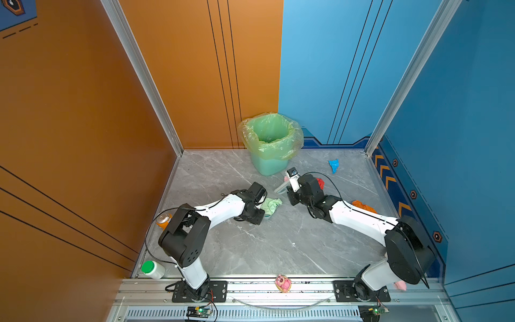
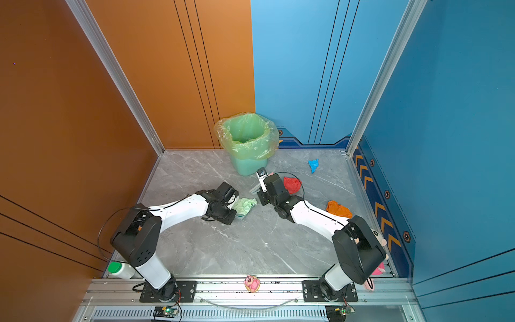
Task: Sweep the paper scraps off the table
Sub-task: 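Lift the dustpan toward the bin while right moves brush to red scrap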
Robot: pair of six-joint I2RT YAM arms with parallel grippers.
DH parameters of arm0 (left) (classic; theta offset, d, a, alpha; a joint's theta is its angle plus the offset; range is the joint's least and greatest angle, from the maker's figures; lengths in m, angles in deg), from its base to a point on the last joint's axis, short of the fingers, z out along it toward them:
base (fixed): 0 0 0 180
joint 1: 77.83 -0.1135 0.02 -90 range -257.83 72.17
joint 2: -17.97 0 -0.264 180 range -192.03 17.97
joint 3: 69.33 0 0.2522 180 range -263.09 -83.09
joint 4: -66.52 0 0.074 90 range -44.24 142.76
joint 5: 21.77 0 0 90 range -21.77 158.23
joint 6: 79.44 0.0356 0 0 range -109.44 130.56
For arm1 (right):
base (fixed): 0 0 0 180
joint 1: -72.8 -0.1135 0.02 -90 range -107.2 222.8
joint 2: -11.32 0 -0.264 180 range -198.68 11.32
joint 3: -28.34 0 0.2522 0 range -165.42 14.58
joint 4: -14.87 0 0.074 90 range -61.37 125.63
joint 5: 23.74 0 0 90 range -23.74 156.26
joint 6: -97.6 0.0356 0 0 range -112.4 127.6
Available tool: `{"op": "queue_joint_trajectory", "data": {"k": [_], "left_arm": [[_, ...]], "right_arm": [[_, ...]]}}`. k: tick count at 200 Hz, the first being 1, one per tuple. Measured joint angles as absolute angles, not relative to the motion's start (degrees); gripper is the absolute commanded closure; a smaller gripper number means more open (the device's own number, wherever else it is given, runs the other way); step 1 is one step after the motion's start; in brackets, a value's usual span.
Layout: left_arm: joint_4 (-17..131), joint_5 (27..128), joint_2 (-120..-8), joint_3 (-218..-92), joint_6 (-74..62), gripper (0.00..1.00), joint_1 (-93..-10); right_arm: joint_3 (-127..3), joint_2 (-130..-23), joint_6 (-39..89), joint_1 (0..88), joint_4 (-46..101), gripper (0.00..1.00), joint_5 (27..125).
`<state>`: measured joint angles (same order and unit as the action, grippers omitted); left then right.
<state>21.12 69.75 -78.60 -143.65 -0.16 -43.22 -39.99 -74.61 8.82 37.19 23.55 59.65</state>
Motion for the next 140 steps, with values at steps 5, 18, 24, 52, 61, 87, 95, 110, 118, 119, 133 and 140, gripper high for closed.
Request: {"op": "queue_joint_trajectory", "data": {"k": [5,18,24,52,61,87,95,110,118,119,133,140], "left_arm": [[21.1,69.7,-78.3,-143.6,-0.2,1.0,-43.2],[20.9,69.3,-77.2,-143.6,-0.2,1.0,-43.2],[20.9,69.1,-76.6,-143.6,-0.2,1.0,-43.2],[20.7,67.9,-74.4,-143.6,0.1,1.0,-43.2],[20.4,67.3,-73.7,-143.6,0.1,1.0,-43.2],[18.7,65.7,-71.5,-143.9,0.1,1.0,-43.2],[18.0,65.3,-70.9,-144.3,0.3,1.0,-43.2],[16.3,64.6,-69.9,-145.9,0.5,1.0,-43.2],[15.4,64.2,-69.2,-146.9,0.7,1.0,-43.2],[15.3,64.1,-69.1,-147.1,0.7,1.0,-43.2],[13.9,63.5,-67.7,-148.7,1.2,1.0,-43.2],[13.1,63.2,-67.0,-149.6,1.5,1.0,-43.2]], "right_arm": [[-39.8,-73.7,9.0,37.8,23.5,1.0,59.9],[-39.2,-71.2,9.4,38.9,23.5,1.0,60.3],[-38.9,-70.0,9.5,39.5,23.5,1.0,60.3],[-36.7,-64.6,9.9,42.0,23.5,1.0,60.2],[-35.7,-62.8,10.1,43.1,23.5,1.0,60.2],[-32.7,-58.8,10.5,45.7,23.5,1.0,60.0],[-32.0,-57.9,10.6,46.3,23.5,1.0,60.0],[-30.7,-56.2,10.7,47.2,23.5,1.0,60.0],[-30.2,-55.6,10.7,47.6,23.6,1.0,60.0],[-30.2,-55.5,10.7,47.6,23.6,1.0,60.0],[-29.5,-54.5,10.7,48.3,23.6,1.0,60.0],[-29.2,-54.2,10.9,48.6,23.6,1.0,60.0]]}}
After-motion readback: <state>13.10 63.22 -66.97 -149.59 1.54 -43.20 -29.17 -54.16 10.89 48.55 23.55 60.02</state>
